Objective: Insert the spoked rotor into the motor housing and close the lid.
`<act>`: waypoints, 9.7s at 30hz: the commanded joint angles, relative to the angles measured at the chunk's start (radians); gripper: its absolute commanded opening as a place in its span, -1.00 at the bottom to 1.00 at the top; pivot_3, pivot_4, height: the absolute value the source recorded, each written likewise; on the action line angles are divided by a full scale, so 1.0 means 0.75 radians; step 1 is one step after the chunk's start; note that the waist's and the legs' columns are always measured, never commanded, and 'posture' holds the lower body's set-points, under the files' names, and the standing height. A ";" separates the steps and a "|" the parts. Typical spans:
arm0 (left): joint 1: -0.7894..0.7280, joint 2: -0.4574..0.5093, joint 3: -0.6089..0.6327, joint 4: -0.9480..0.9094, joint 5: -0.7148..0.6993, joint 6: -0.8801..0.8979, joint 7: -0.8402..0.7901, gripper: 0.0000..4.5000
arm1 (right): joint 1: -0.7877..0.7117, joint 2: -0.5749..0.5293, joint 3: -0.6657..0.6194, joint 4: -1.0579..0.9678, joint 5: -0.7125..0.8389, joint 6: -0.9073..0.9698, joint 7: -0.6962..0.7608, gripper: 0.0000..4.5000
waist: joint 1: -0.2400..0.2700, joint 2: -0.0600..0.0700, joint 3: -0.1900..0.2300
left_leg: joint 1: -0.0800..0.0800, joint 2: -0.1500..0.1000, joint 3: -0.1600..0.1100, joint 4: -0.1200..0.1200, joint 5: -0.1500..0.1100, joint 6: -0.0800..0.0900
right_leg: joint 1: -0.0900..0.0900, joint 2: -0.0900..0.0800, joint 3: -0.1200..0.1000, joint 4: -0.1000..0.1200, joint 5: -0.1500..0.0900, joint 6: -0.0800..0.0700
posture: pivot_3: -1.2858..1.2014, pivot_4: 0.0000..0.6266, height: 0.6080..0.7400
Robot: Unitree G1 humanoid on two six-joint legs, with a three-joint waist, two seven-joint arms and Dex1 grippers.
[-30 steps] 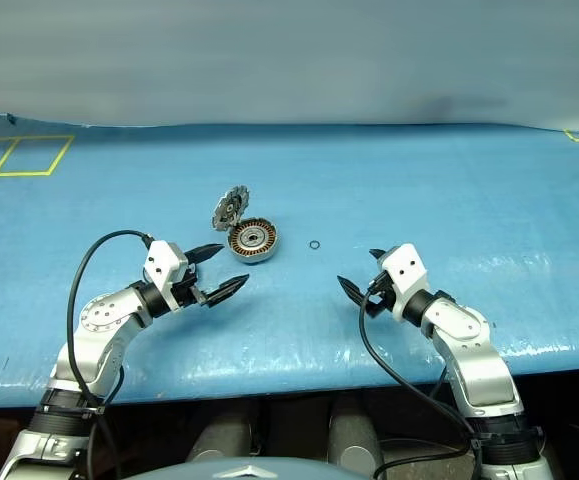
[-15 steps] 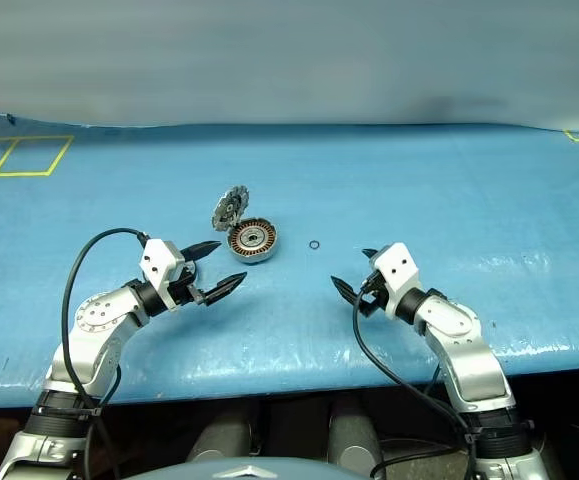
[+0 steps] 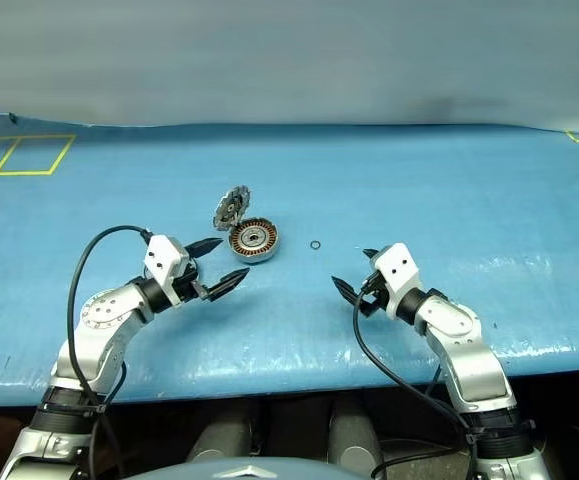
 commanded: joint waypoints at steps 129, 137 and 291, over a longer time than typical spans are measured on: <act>-0.761 0.098 -0.620 0.217 0.694 0.028 -0.746 -0.10 | 0.021 -0.029 0.013 -0.193 -0.047 0.061 -0.072 1.00 | -0.004 -0.007 0.004 | -0.002 0.000 -0.002 0.005 0.000 0.000 | 0.001 0.002 0.000 0.002 0.005 0.008 | 0.03 -0.52 1.00; -0.752 0.155 -0.685 0.209 0.743 -0.114 -0.782 -0.10 | 0.034 -0.025 0.004 -0.200 -0.047 0.055 -0.091 1.00 | -0.014 -0.007 0.004 | -0.002 0.000 -0.001 0.005 0.000 0.000 | 0.001 0.002 0.000 0.002 0.004 0.007 | 0.03 -0.52 1.00; 0.197 0.049 0.050 -0.130 -0.180 -0.151 -0.211 0.93 | -0.720 0.468 0.079 1.215 -0.215 -0.389 -0.146 0.04 | -0.058 -0.006 0.004 | 0.003 0.011 0.000 -0.001 0.001 -0.002 | -0.002 0.013 0.001 0.002 0.011 -0.011 | 0.03 -0.52 1.00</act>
